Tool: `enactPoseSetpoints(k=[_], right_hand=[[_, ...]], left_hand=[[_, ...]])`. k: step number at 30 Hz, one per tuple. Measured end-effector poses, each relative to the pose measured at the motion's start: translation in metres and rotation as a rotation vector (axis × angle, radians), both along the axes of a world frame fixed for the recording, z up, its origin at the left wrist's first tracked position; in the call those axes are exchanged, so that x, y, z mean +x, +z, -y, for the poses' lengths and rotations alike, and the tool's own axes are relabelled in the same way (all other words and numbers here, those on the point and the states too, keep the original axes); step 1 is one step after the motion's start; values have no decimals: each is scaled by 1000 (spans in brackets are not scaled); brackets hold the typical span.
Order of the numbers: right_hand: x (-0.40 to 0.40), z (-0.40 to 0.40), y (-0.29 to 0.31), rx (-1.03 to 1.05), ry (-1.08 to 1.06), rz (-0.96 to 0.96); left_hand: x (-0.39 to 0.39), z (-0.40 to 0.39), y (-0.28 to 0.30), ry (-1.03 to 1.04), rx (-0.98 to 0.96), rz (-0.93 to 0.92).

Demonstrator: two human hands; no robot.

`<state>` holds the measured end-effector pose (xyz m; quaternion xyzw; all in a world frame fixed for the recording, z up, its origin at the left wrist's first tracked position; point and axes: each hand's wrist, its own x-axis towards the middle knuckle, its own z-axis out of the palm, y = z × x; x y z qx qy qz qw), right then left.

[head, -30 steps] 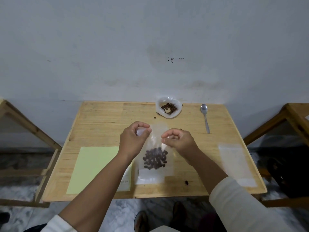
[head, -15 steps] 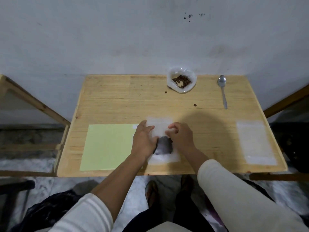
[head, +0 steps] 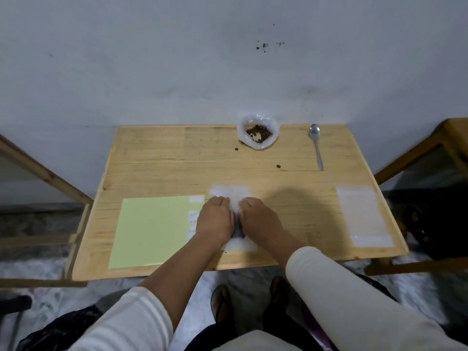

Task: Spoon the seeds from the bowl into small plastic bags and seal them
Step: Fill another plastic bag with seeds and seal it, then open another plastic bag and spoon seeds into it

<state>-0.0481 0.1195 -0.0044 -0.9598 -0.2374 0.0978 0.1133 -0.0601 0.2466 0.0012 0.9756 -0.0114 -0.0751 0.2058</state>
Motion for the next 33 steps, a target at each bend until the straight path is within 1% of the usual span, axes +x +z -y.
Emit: enactPoseSetpoints(k=[3,5,7,8,9,11,13,14,15,16,17,19,20,22,24,25,27,29,33], right_hand=[[5,14,8,49,-67,33],[10,32,15,38,-95,-27],[14,58,22,22,-130,0],[14,72,26,40,-173,23],[15,89,29,65,-228,61],[17,126,31,42,-348,86],[16,165,31,43,-453,34],[16,184,28,52,-497,11],[14,202,25,61,-536,12],[13,219,21,59,-568,8],[11,234,20,42,-594,-10],[9,261,13,39,-631,-35],[9,272,8,31,-592,-8],[10,289,-2,8,-515,29],[7,297,-9,73,-557,-36],[6,300,-15,89,-555,-64],[5,306,-24,87,-511,-52],[4,310,-33,97,-481,-32],[3,313,-40,128,-505,-33]], left_hand=[[6,15,11,2,-12,15],[12,30,17,-50,2,57],[20,52,24,-102,-34,129],[23,66,30,-132,-40,128],[26,81,34,-147,-54,97],[31,111,33,-120,-102,50],[34,140,23,-183,-116,64],[35,155,14,-227,-156,54],[36,170,11,-280,-184,-36],[35,185,8,-331,-163,-100],[32,198,9,-298,-136,-98],[28,224,10,-148,-233,-115],[27,234,2,-126,-204,-90],[27,253,-9,-153,-199,-136],[27,268,-16,-167,-197,-94],[29,274,-19,-139,-196,-81],[35,285,-23,-127,-183,-45],[42,293,-25,-93,-221,-29],[54,303,-28,39,-303,-28]])
